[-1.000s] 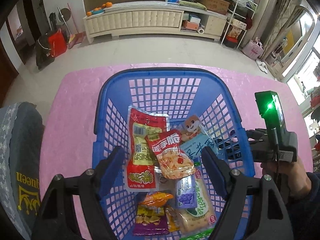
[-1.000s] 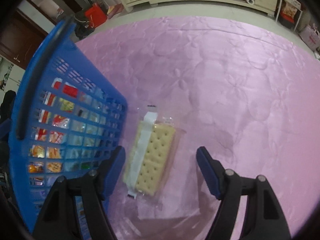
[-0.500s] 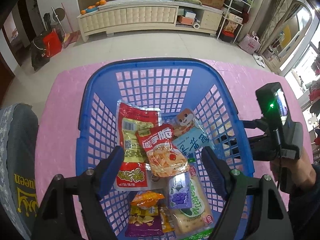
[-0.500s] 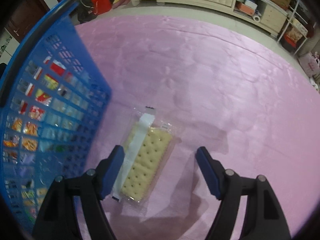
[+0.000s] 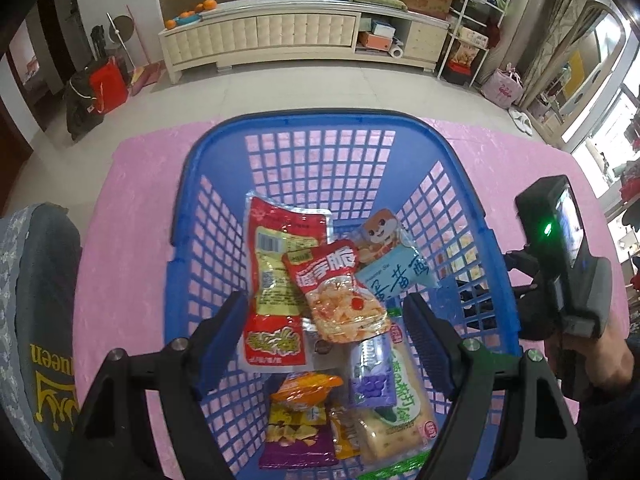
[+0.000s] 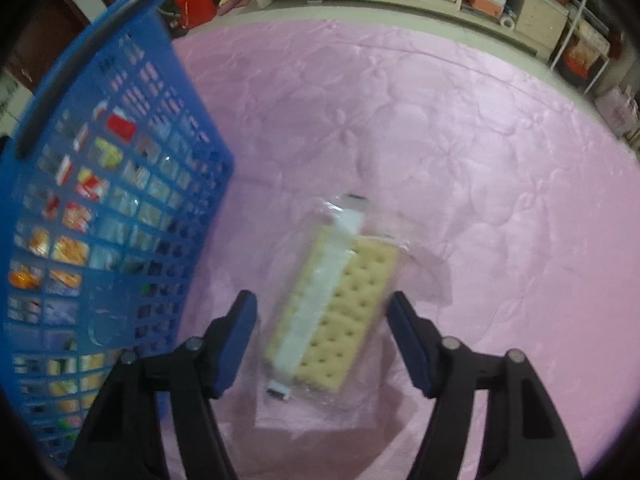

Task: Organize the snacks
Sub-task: 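Move the right gripper to the clear-wrapped cracker stick and grasp it, then lift the cracker stick with the right gripper and carry it over the basket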

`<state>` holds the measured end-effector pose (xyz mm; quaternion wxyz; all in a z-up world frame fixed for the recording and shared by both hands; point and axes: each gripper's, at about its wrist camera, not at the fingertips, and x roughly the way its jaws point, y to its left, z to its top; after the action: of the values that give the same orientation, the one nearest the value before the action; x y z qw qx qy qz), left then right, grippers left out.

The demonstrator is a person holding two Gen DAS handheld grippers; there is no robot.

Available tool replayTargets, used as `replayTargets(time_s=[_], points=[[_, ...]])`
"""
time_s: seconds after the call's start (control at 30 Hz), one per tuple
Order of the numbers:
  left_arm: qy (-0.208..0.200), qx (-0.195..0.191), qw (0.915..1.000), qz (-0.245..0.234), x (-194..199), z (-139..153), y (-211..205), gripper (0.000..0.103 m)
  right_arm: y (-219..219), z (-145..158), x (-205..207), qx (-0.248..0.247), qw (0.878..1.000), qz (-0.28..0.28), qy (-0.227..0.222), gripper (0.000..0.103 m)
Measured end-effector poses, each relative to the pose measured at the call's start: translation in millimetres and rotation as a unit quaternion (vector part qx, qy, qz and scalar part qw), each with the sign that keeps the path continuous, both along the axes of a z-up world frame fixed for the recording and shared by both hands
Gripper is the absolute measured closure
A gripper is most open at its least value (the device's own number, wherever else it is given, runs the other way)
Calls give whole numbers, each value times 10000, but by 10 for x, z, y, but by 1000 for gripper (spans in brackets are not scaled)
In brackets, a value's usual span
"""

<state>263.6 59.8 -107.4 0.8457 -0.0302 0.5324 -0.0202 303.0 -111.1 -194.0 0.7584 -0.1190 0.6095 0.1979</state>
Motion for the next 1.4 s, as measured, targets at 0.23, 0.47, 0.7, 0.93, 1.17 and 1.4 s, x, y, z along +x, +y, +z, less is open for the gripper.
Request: replayTargets(time_s=[0.23,0.47,0.7,0.93,1.17,1.4], points=[[-131,-86,9999,36,-186,72,65,25,29,84,-275,-31,9997,213,-77,51],[-298,-18,9995,86,-458,209,105,25,-63,511,-563,160,9987,265,-394,51],[-577,43,9983,117,-707,448,180,25,-64,1096,-859,413,9953,215,-846,51],[-819,43,9965,164,-986,625,290,25,98,1490,-907,738,9909,322,-1078,51],[-887,-7,9956,305,-1149,652,459,25,338,1582,-951,967,9882,585,-1037,51],[-848,30,9959,315,-1214,556,511,25,639,1514,-1061,807,9892,777,-948,51]])
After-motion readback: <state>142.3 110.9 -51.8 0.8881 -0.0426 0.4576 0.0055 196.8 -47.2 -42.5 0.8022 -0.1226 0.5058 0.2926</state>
